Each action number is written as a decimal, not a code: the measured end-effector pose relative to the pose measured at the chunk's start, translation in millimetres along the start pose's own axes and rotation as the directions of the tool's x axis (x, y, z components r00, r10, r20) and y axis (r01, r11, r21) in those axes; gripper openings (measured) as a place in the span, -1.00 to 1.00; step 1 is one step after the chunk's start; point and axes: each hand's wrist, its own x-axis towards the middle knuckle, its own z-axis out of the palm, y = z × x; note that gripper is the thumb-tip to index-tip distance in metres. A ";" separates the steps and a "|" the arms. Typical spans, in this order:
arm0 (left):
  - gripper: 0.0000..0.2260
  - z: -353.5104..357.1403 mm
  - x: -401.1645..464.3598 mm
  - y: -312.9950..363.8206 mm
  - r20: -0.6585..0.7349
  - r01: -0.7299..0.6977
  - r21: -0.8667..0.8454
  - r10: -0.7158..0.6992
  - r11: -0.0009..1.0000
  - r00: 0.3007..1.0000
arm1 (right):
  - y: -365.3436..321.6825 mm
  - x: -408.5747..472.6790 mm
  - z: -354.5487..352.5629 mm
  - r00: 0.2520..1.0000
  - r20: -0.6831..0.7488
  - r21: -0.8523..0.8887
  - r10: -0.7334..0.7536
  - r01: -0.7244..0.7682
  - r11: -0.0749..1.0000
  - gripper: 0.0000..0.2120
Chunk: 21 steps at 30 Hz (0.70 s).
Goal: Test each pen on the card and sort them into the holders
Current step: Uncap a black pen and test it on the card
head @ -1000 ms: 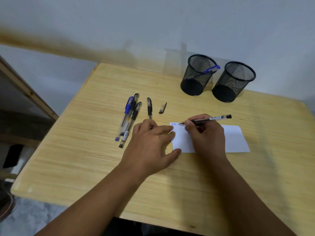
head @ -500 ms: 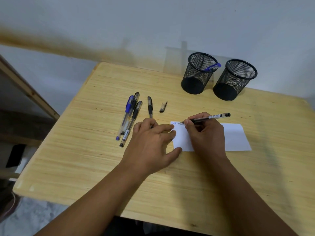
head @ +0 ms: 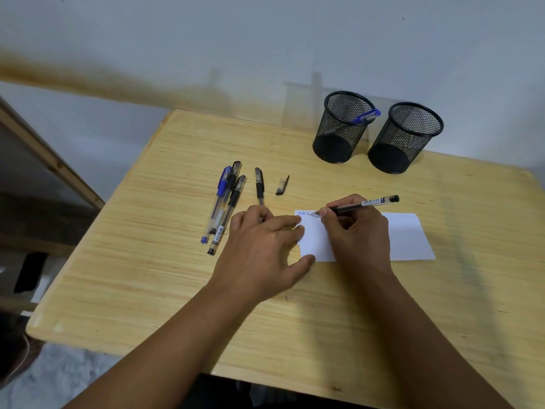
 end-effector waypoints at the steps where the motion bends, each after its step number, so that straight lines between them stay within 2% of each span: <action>1: -0.61 -0.3 -0.1 -0.3 0.000 0.000 0.000 0.000 1.000 1.000 | 0.0 0.6 0.5 1.000 -0.004 0.000 0.002 -0.002 1.000 -0.95; 21: -0.62 0.6 -1.1 -0.6 -0.027 -0.005 -0.010 0.005 1.000 1.000 | -0.5 0.9 0.7 0.999 -0.031 0.002 -0.028 0.028 1.000 -0.93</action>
